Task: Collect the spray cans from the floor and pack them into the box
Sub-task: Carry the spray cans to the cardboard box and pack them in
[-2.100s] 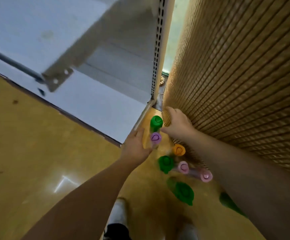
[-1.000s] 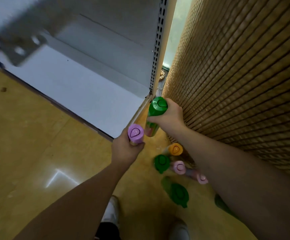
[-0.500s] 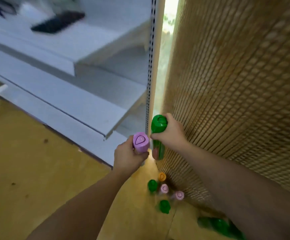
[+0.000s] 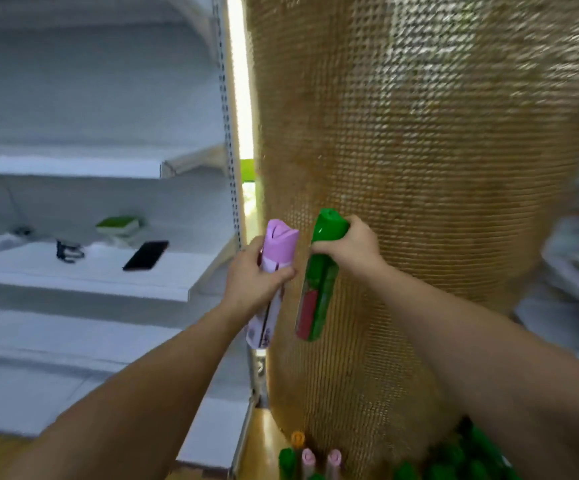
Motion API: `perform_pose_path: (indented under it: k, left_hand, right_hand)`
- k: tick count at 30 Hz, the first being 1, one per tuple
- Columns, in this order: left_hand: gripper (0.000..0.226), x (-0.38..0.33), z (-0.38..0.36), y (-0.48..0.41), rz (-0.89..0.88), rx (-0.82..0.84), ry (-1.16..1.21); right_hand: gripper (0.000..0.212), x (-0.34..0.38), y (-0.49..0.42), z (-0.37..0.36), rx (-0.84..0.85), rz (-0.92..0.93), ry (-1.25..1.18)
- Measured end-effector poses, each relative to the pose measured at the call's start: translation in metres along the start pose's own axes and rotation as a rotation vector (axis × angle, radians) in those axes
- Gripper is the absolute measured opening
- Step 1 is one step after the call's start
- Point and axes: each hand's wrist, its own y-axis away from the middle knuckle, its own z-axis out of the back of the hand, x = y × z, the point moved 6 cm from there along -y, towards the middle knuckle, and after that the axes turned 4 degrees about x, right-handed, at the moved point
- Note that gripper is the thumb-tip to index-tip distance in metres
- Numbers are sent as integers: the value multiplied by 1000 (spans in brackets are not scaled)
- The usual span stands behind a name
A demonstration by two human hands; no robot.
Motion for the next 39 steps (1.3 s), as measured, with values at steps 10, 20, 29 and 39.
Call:
perform_pose_path:
  k: [10,20,29,39]
  left_hand:
    - [44,-241,-59,-14,-287,79,218]
    - [40,-432,-250,45,-340,284,552]
    - [48,-589,-439,150,-406,546,712]
    - [39,-711,-606,233,-465,814,794]
  right_hand:
    - [67,74,80,257,-409,91,-144]
    - [49,18,194,499,-726,164,-318]
    - [37,-48,324,691,-960,62,-207]
    - [45,-120,400,834,-1239,-74,4]
